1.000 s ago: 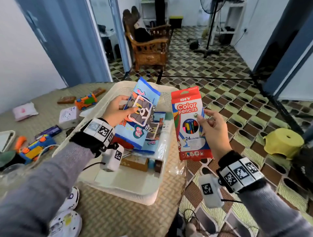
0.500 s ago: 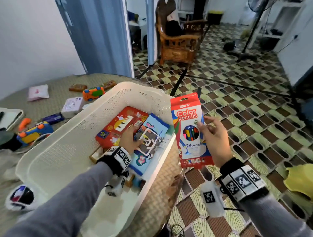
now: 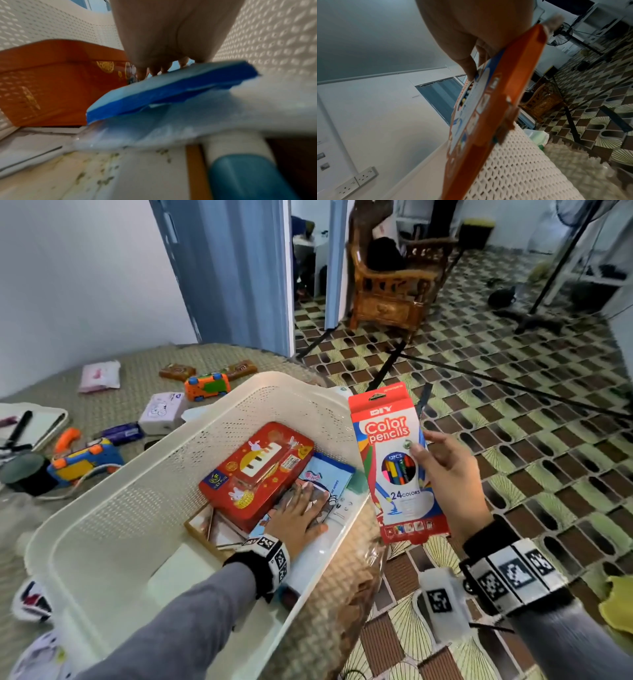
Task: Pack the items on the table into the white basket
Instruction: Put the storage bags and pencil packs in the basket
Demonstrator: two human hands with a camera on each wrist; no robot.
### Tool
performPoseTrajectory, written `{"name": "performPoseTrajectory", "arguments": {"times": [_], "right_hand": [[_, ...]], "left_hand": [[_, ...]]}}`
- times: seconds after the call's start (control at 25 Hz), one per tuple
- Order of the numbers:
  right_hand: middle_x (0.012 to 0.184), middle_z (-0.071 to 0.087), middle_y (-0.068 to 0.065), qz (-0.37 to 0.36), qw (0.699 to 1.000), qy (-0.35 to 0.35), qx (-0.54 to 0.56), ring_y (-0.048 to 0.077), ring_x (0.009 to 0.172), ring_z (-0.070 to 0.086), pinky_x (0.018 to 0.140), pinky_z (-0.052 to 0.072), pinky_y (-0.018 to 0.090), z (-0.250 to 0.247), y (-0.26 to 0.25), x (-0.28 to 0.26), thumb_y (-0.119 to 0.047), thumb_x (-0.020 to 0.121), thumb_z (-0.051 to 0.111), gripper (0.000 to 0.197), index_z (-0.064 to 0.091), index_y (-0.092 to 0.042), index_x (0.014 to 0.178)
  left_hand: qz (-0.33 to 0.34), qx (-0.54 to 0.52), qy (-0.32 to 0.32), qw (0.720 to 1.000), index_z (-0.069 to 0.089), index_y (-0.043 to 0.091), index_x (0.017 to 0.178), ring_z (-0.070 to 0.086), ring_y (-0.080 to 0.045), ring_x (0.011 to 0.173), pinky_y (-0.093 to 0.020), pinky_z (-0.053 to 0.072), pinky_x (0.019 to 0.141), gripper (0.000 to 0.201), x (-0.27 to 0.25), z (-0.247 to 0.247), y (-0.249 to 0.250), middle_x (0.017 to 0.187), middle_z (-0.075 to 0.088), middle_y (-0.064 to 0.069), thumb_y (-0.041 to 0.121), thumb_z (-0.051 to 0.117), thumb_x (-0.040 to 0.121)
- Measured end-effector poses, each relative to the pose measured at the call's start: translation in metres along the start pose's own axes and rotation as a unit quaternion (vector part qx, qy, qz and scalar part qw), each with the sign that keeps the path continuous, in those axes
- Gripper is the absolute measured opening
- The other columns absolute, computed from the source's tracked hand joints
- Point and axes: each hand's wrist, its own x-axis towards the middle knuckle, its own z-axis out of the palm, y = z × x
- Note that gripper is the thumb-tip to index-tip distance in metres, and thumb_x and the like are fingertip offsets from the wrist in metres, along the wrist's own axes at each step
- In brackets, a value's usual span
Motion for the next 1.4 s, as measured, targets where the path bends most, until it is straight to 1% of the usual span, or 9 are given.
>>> {"name": "performPoseTrajectory", "arguments": {"times": [0.12, 0.24, 0.4, 0.6, 0.76, 0.92, 1.12, 1.24, 1.4], "right_hand": [[0.092, 0.071, 0.007, -0.010, 1.000, -0.021, 0.009, 0.006, 0.071, 0.069, 0.061, 0.056, 0.022, 0.008, -0.012, 0.008, -0.015, 0.092, 0.059, 0.014, 0.057, -0.021, 0.104], [0.084, 0.073, 0.003, -0.033, 0.999, -0.042, -0.012, 0.007, 0.071, 0.070, 0.064, 0.056, 0.025, 0.017, -0.025, 0.013, -0.015, 0.092, 0.059, 0.016, 0.058, -0.019, 0.107], [0.085, 0.073, -0.004, -0.061, 0.993, -0.093, -0.035, 0.009, 0.075, 0.070, 0.061, 0.055, 0.021, 0.034, -0.047, 0.022, -0.015, 0.092, 0.060, 0.019, 0.057, -0.018, 0.110], [0.089, 0.071, 0.011, -0.121, 0.978, -0.157, -0.063, 0.021, 0.080, 0.071, 0.069, 0.057, 0.037, 0.056, -0.075, 0.043, -0.017, 0.092, 0.060, 0.015, 0.058, -0.025, 0.105], [0.092, 0.072, 0.011, -0.147, 0.948, -0.253, -0.122, 0.032, 0.082, 0.070, 0.072, 0.056, 0.054, 0.080, -0.078, 0.080, -0.019, 0.092, 0.060, 0.019, 0.058, -0.021, 0.111], [0.095, 0.071, 0.011, -0.167, 0.904, -0.363, -0.149, 0.024, 0.085, 0.071, 0.072, 0.058, 0.048, 0.109, -0.070, 0.110, -0.018, 0.091, 0.060, 0.023, 0.058, -0.016, 0.114], [0.079, 0.066, -0.002, -0.253, 0.794, -0.492, -0.251, 0.002, 0.068, 0.064, 0.057, 0.045, 0.012, 0.155, -0.068, 0.126, -0.021, 0.091, 0.060, 0.022, 0.057, -0.018, 0.113], [0.081, 0.065, -0.003, -0.285, 0.705, -0.568, -0.314, 0.006, 0.072, 0.062, 0.065, 0.047, 0.020, 0.175, -0.062, 0.129, -0.025, 0.092, 0.061, 0.022, 0.057, -0.023, 0.113], [0.089, 0.063, 0.001, -0.305, 0.496, -0.670, -0.459, 0.015, 0.075, 0.051, 0.070, 0.040, 0.034, 0.196, -0.042, 0.118, -0.030, 0.093, 0.059, 0.028, 0.054, -0.027, 0.120]], "left_hand": [[0.001, 0.008, 0.005, 1.000, -0.026, 0.033, 0.139, -0.020, -0.021, 0.145, -0.033, -0.017, 0.112, 0.096, 0.004, 0.007, -0.003, 0.155, -0.025, -0.001, 0.078, -0.037, 0.055], [-0.005, 0.027, -0.009, 1.000, -0.014, 0.037, 0.147, -0.015, -0.022, 0.146, -0.036, -0.009, 0.118, 0.066, 0.008, 0.006, -0.005, 0.157, -0.020, -0.001, 0.066, 0.005, 0.092], [0.021, -0.058, -0.020, 0.998, 0.001, 0.030, 0.151, -0.010, -0.023, 0.147, -0.039, -0.005, 0.117, 0.063, -0.001, -0.023, 0.001, 0.159, -0.011, 0.000, 0.054, 0.026, 0.098], [0.030, -0.242, 0.182, 0.953, 0.039, 0.022, 0.143, 0.016, -0.007, 0.142, -0.029, 0.013, 0.115, 0.047, -0.031, -0.090, -0.016, 0.151, 0.026, 0.008, 0.033, 0.048, 0.098], [-0.052, -0.183, 0.370, 0.909, 0.058, 0.016, 0.127, 0.040, -0.017, 0.132, -0.038, 0.023, 0.115, 0.040, -0.046, -0.124, -0.066, 0.139, 0.048, -0.001, 0.028, 0.059, 0.089], [-0.163, -0.066, 0.433, 0.884, 0.061, 0.013, 0.123, 0.055, -0.034, 0.113, -0.048, 0.041, 0.098, 0.043, -0.062, -0.139, -0.117, 0.124, 0.061, -0.011, 0.031, 0.058, 0.084], [-0.172, -0.209, 0.354, 0.895, 0.059, 0.014, 0.112, 0.059, -0.017, 0.094, -0.017, 0.041, 0.077, 0.027, -0.079, -0.154, -0.141, 0.102, 0.064, 0.002, 0.010, 0.067, 0.086], [-0.164, -0.248, 0.348, 0.889, 0.058, 0.016, 0.104, 0.060, -0.011, 0.085, -0.005, 0.039, 0.068, 0.022, -0.080, -0.157, -0.145, 0.090, 0.062, 0.013, 0.008, 0.067, 0.085], [-0.179, -0.253, 0.351, 0.884, 0.057, 0.020, 0.105, 0.064, -0.009, 0.080, -0.010, 0.041, 0.068, 0.023, -0.079, -0.155, -0.147, 0.084, 0.067, 0.009, 0.012, 0.067, 0.086]]}}
